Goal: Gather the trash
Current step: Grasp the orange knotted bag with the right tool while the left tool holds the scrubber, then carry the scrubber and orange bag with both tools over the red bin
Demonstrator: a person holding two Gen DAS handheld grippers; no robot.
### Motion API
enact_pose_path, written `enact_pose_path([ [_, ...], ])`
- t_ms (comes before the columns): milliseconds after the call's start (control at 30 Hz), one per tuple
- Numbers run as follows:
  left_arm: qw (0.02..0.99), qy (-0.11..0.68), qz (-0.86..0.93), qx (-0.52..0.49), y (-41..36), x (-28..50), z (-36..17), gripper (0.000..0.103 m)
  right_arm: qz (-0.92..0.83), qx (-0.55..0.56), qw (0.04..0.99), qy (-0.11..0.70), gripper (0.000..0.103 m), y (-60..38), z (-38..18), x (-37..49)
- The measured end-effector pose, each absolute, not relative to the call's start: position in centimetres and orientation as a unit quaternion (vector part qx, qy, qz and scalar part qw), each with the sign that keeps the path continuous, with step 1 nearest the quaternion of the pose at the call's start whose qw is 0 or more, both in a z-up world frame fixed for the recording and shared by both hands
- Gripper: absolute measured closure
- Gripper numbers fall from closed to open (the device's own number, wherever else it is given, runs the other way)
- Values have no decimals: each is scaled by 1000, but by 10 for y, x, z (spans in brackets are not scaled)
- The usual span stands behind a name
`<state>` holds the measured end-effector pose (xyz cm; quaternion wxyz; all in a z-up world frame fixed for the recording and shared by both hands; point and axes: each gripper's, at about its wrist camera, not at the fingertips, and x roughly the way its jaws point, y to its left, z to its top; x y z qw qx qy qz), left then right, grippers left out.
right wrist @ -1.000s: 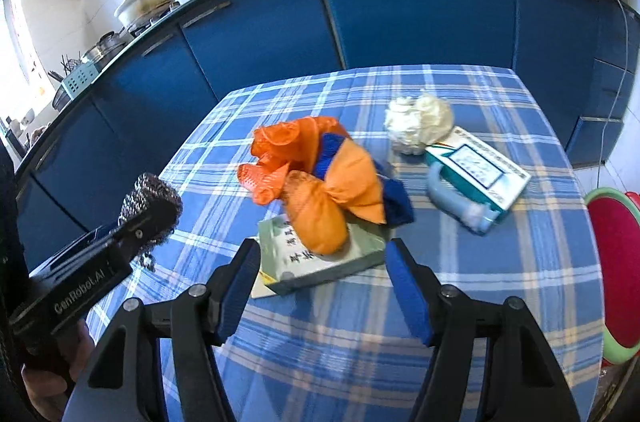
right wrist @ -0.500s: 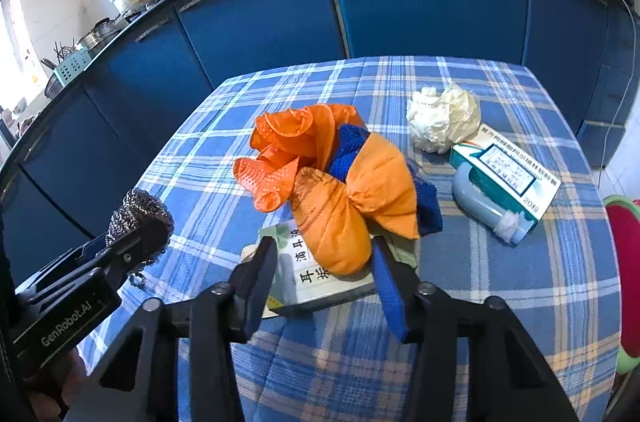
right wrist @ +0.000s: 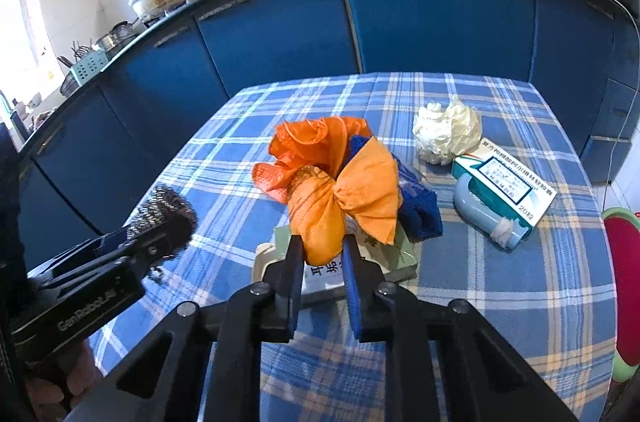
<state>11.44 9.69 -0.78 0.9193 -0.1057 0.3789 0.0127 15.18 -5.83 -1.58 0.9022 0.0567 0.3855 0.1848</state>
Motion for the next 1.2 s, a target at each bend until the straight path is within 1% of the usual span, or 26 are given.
enact_pose_path([
  [433, 924, 369, -24, -92, 68, 106, 8, 59, 179, 77, 916, 351, 83, -87, 9, 119],
  [1200, 912, 384, -135, -58, -24, 105, 23, 59, 97, 126, 934, 319, 83, -180, 27, 74],
])
